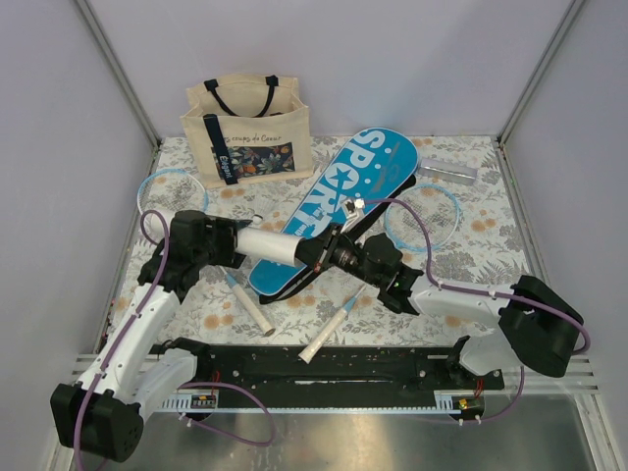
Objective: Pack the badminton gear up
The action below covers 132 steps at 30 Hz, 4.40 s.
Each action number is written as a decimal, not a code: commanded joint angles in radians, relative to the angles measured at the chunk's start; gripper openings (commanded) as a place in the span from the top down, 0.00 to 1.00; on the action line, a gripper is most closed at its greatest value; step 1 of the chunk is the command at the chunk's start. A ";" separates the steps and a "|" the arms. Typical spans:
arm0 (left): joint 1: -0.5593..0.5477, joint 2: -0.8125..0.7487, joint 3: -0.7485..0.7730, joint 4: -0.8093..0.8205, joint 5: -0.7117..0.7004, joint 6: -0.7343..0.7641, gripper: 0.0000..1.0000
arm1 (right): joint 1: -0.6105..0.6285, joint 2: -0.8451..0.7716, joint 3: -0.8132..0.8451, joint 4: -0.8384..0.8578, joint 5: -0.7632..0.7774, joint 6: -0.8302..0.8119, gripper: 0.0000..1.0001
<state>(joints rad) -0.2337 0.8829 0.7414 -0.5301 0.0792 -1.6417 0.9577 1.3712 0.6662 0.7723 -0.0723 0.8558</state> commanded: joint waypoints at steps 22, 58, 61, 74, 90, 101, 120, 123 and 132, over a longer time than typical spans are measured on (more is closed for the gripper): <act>0.000 -0.070 0.059 0.009 -0.174 0.028 0.43 | 0.007 -0.363 -0.056 -0.402 0.167 -0.075 0.44; -0.082 -0.196 0.180 -0.137 -0.478 0.115 0.42 | -0.487 0.563 0.701 -0.317 -0.347 -0.179 0.34; -0.081 -0.217 0.199 -0.154 -0.512 0.123 0.42 | -0.442 0.678 0.824 -0.329 -0.322 -0.199 0.32; -0.081 -0.200 0.220 -0.173 -0.484 0.138 0.42 | -0.329 1.022 1.141 -0.281 -0.261 -0.081 0.29; -0.081 -0.177 0.231 -0.168 -0.513 0.152 0.42 | -0.290 1.089 1.182 -0.301 -0.296 -0.031 0.31; -0.078 -0.177 0.222 -0.166 -0.521 0.158 0.42 | -0.290 1.033 1.093 -0.292 -0.349 -0.054 0.41; -0.061 -0.091 0.179 -0.197 -0.381 0.045 0.41 | -0.293 0.714 0.687 -0.012 -0.354 -0.031 1.00; -0.059 -0.079 0.177 -0.208 -0.358 0.019 0.41 | -0.298 0.588 0.522 0.062 -0.293 -0.044 1.00; -0.046 -0.062 0.181 -0.228 -0.289 -0.096 0.41 | -0.293 0.171 0.020 0.248 -0.101 -0.081 1.00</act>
<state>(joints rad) -0.2878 0.8249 0.9134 -0.7795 -0.2535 -1.6676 0.6575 1.6798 0.8135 0.8768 -0.2844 0.8043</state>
